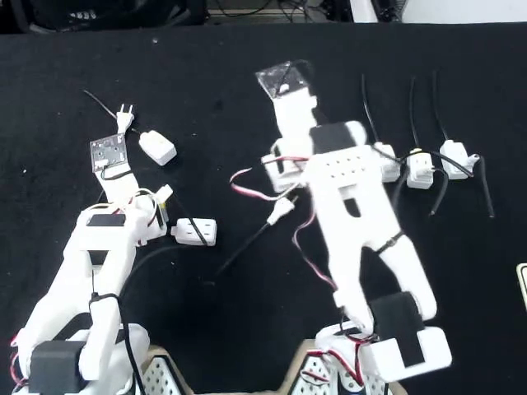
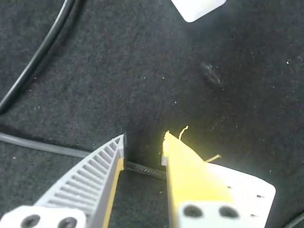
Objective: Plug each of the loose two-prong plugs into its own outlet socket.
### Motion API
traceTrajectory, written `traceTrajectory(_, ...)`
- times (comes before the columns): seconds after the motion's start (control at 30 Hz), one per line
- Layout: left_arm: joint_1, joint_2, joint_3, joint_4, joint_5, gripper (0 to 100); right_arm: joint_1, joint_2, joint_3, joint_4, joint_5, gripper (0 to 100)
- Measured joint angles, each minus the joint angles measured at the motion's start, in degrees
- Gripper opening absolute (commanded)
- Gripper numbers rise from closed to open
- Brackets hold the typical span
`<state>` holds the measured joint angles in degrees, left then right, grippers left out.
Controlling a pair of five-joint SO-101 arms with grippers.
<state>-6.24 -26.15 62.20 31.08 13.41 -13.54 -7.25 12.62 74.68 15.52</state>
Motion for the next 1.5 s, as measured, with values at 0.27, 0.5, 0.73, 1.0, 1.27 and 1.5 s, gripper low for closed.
traceTrajectory(0.27, 0.0, 0.0, 0.0, 0.0, 0.0, 13, -3.6, 2.8, 2.9, 1.6, 17.9, 2.1)
traceTrajectory(0.5, 0.0, 0.0, 0.0, 0.0, 0.0, 13, -7.0, 19.2, 7.0, -3.4, -23.7, 25.6)
traceTrajectory(0.73, 0.0, 0.0, 0.0, 0.0, 0.0, 13, -7.0, 29.8, 1.7, -3.4, -29.4, 27.1)
traceTrajectory(1.0, 0.0, 0.0, 0.0, 0.0, 0.0, 13, -6.1, 30.9, -0.6, -3.3, -29.6, 1.5)
traceTrajectory(1.27, 0.0, 0.0, 0.0, 0.0, 0.0, 13, -4.2, 20.1, 1.1, -1.9, -26.4, 1.0)
traceTrajectory(1.5, 0.0, 0.0, 0.0, 0.0, 0.0, 13, 3.0, 7.4, 2.2, 2.1, -11.3, 1.7)
